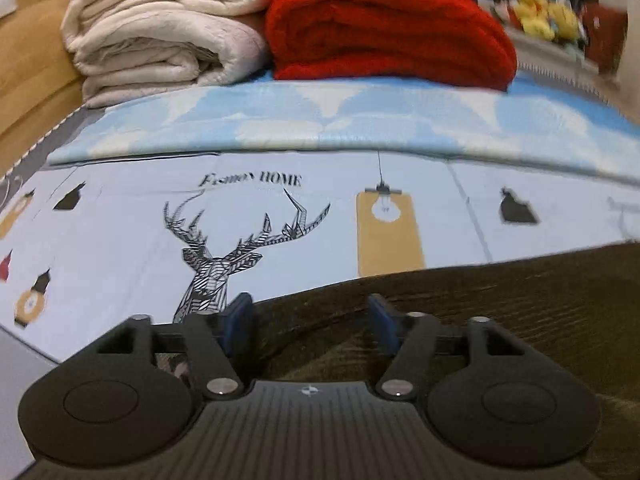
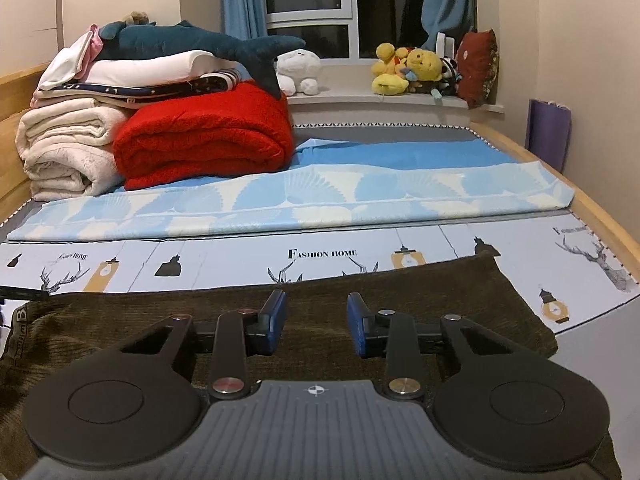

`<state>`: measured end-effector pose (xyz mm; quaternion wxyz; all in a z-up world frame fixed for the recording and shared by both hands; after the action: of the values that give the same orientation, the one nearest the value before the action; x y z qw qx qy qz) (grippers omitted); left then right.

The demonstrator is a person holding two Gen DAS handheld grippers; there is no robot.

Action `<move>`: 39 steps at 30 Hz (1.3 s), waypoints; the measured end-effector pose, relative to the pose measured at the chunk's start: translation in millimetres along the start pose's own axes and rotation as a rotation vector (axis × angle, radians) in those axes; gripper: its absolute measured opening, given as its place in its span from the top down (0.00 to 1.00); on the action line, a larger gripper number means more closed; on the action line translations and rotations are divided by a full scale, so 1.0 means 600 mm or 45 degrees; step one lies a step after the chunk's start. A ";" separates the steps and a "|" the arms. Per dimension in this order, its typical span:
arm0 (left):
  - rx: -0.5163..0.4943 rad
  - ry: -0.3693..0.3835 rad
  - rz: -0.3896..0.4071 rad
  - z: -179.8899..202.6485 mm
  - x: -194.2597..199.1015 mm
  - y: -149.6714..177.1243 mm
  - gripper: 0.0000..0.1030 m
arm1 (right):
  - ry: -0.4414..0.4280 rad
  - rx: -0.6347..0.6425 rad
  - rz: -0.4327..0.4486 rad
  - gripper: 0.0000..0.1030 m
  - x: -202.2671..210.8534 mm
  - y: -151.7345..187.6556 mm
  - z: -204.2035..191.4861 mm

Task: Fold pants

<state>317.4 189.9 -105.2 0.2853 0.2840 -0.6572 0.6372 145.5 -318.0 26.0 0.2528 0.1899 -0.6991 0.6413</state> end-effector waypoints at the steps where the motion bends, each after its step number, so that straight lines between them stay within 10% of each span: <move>1: -0.012 0.009 -0.016 0.003 -0.015 -0.002 0.29 | -0.002 -0.003 -0.007 0.66 -0.002 0.001 0.002; 8: -0.045 0.049 -0.058 0.017 -0.079 0.007 0.24 | 0.022 -0.006 -0.081 0.66 -0.031 0.011 0.007; 15: -0.144 0.112 -0.068 0.044 -0.073 -0.001 0.95 | 0.030 0.022 -0.087 0.66 -0.040 0.012 -0.004; 32: -0.309 0.160 -0.065 0.128 0.180 0.033 0.98 | 0.093 -0.018 -0.073 0.66 -0.028 0.014 0.030; 39: -0.095 0.359 -0.182 0.127 0.328 0.130 0.99 | 0.117 -0.136 -0.092 0.66 -0.008 0.029 0.060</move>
<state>125.9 114.0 -14.9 0.4298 0.2271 -0.6119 0.6239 135.1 -352.0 7.2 0.3173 0.1717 -0.7126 0.6017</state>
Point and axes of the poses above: each gripper's, at about its wrist camera, not at the fingertips, and x roughly against the way its jaws point, z to its right, y to its underside, the point moved 4 cm from there along -x, roughly the way its jaws point, and after that the axes turned 6 degrees about y, right-handed, at the moved point
